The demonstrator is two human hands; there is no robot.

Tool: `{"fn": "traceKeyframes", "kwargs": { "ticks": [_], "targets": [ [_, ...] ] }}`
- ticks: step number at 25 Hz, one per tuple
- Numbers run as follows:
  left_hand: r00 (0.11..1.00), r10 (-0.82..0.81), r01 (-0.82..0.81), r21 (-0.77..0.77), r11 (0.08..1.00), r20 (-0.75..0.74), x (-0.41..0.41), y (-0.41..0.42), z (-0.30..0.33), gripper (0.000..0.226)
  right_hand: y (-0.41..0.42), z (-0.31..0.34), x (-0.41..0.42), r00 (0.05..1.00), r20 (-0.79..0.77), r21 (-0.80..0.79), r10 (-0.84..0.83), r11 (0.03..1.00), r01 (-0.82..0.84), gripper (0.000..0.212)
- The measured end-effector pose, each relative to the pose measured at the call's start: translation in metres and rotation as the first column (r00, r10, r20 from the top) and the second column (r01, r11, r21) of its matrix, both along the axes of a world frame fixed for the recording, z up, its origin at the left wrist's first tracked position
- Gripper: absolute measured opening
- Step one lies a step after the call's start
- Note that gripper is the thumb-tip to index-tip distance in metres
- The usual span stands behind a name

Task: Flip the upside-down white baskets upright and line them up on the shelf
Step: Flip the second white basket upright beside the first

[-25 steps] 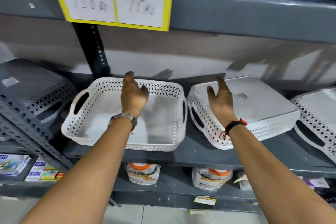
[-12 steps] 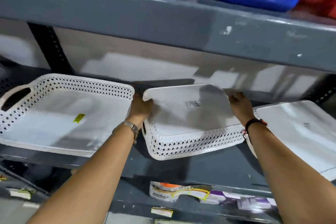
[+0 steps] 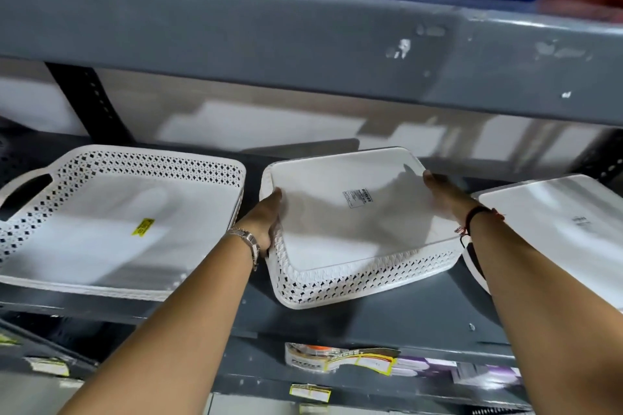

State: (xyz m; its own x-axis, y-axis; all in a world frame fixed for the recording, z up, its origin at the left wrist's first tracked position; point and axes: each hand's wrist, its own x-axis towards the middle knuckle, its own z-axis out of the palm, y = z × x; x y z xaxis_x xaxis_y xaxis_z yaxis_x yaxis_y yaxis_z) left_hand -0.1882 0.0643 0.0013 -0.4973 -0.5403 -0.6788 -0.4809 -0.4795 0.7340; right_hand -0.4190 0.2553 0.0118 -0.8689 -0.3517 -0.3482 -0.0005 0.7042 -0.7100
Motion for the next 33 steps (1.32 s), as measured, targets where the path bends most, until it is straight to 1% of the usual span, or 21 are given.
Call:
{"fn": "traceKeyframes", "kwargs": {
  "ticks": [2,3,4,6,7,9,10,11,12,14,15,16,18,19,21,23,25,27,30,31,33],
  "targets": [
    [0.998,0.023,-0.024,-0.025,0.999,-0.053,-0.004,-0.002,0.000,0.079,0.000,0.005,0.007,0.998,0.062,-0.111,-0.019,0.993,0.026,0.074],
    [0.996,0.027,-0.030,-0.036,0.999,-0.085,-0.009,-0.005,-0.005,0.096,0.001,0.009,0.008,0.996,0.079,-0.197,-0.040,0.979,0.055,0.061],
    [0.992,0.057,-0.063,-0.048,0.997,-0.112,-0.014,-0.010,-0.009,0.105,0.003,0.015,0.010,0.992,0.106,-0.259,-0.072,0.961,0.097,0.055],
    [0.975,0.112,-0.131,-0.088,0.987,-0.193,-0.028,-0.027,-0.015,0.097,0.006,0.027,0.011,0.988,0.104,-0.372,-0.113,0.917,0.144,0.055],
    [0.961,0.129,-0.161,-0.117,0.980,-0.245,-0.030,-0.026,0.001,0.089,0.008,0.035,0.013,0.986,0.089,-0.398,-0.139,0.903,0.163,0.053],
    [0.922,0.173,-0.244,-0.170,0.955,-0.346,-0.031,-0.021,0.035,0.077,0.011,0.050,0.018,0.982,0.111,-0.500,-0.153,0.846,0.188,0.039],
    [0.882,0.214,-0.307,-0.167,0.937,-0.420,-0.032,-0.020,0.047,0.063,0.012,0.056,0.020,0.979,0.135,-0.542,-0.152,0.816,0.202,0.040],
    [0.838,0.240,-0.349,-0.143,0.926,-0.490,-0.032,-0.023,0.053,0.045,0.013,0.061,0.021,0.970,0.192,-0.599,-0.148,0.766,0.235,0.050],
    [0.802,0.251,-0.362,-0.108,0.926,-0.542,-0.029,-0.021,0.061,0.035,0.016,0.064,0.022,0.960,0.237,-0.662,-0.150,0.698,0.273,0.059],
    [0.750,0.266,-0.345,-0.015,0.938,-0.606,-0.019,-0.018,0.068,0.050,0.019,0.065,0.018,0.943,0.307,-0.762,-0.129,0.561,0.325,0.068],
    [0.722,0.278,-0.333,0.034,0.942,-0.633,-0.015,-0.016,0.070,0.057,0.021,0.062,0.014,0.935,0.336,-0.783,-0.113,0.518,0.344,0.078],
    [0.715,0.288,-0.320,0.068,0.945,-0.637,-0.009,-0.014,0.073,0.061,0.026,0.062,0.016,0.922,0.373,-0.786,-0.101,0.494,0.371,0.081],
    [0.716,0.289,-0.289,0.108,0.951,-0.635,0.000,-0.010,0.074,0.067,0.038,0.052,0.014,0.917,0.397,-0.825,0.017,0.445,0.349,0.066],
    [0.725,0.285,-0.277,0.113,0.954,-0.627,0.003,-0.010,0.076,0.069,0.044,0.049,0.014,0.916,0.390,-0.835,0.090,0.455,0.311,0.060],
    [0.779,0.226,-0.220,0.082,0.972,-0.585,0.009,-0.010,0.080,0.065,0.055,0.048,0.024,0.917,0.375,-0.792,0.134,0.560,0.242,0.050],
    [0.845,0.166,-0.176,0.029,0.984,-0.508,0.013,-0.013,0.080,0.050,0.065,0.044,0.027,0.901,0.399,-0.695,0.170,0.697,0.176,0.033],
    [0.905,0.118,-0.142,-0.029,0.989,-0.409,0.020,-0.018,0.075,0.034,0.072,0.037,0.026,0.908,0.390,-0.613,0.154,0.779,0.131,0.021],
    [0.945,0.072,-0.101,-0.076,0.992,-0.320,0.028,-0.019,0.071,0.025,0.075,0.027,0.021,0.915,0.382,-0.517,0.132,0.851,0.093,0.031],
    [0.963,0.060,-0.082,-0.075,0.994,-0.261,0.034,-0.018,0.065,0.024,0.075,0.016,0.017,0.947,0.287,-0.398,0.147,0.917,-0.022,0.010],
    [0.967,0.049,-0.074,-0.091,0.993,-0.251,0.034,-0.015,0.063,0.026,0.075,0.011,0.017,0.962,0.227,-0.344,0.148,0.937,-0.063,0.010],
    [0.981,0.010,-0.037,-0.135,0.990,-0.195,0.034,-0.009,0.057,0.029,0.074,-0.002,0.020,0.979,0.152,-0.270,0.138,0.958,-0.094,0.019]
  ]
}}
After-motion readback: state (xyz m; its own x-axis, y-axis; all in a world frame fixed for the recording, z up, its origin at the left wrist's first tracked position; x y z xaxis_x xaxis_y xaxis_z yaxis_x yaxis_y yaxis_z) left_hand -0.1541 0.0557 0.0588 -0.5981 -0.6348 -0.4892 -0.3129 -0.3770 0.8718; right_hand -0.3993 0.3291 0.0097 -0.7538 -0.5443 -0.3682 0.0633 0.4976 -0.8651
